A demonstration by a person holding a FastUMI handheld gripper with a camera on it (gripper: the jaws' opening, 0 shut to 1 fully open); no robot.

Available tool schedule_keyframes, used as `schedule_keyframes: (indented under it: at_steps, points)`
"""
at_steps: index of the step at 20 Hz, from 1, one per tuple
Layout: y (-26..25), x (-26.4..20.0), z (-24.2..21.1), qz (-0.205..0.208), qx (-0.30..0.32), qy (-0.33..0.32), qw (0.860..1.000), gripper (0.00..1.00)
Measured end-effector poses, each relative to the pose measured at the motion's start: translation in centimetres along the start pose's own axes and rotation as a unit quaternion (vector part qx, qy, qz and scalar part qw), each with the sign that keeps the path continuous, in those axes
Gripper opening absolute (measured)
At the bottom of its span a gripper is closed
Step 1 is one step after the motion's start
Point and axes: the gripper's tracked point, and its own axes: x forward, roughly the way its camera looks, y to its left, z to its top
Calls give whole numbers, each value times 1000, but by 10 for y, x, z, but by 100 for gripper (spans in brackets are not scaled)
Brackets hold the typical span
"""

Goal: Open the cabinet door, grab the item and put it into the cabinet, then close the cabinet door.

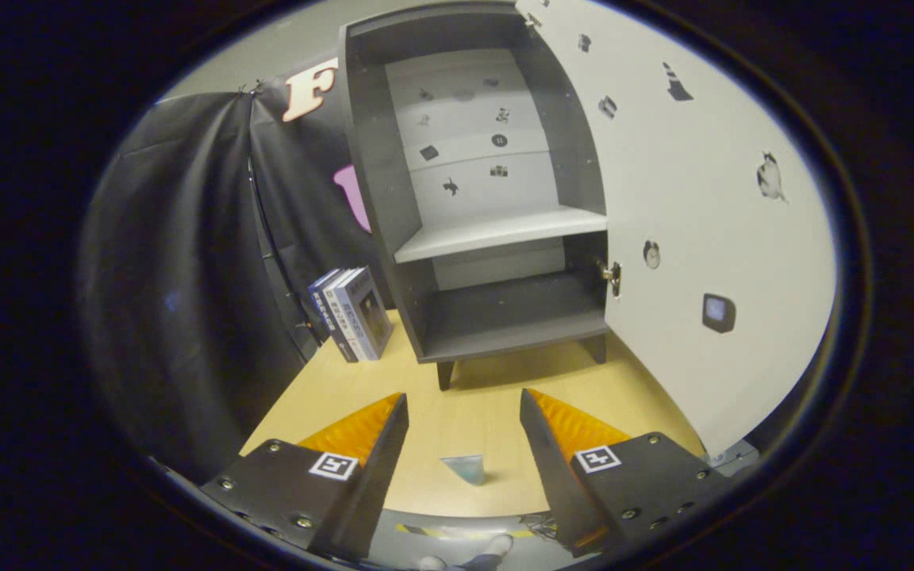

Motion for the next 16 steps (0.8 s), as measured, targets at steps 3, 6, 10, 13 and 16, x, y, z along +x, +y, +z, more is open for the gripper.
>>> schedule_keyframes:
  at_steps: [3,6,10,13,16]
  points:
    - [3,25,-31,2,-3,33,999,84]
    - [1,48,-62,-3,0,61,998,84]
    - [1,73,-100,-10,-11,92,996,84]
    - [-3,88,-127,-20,-18,113,993,84]
    - [-6,96,-147,-25,-14,126,992,84]
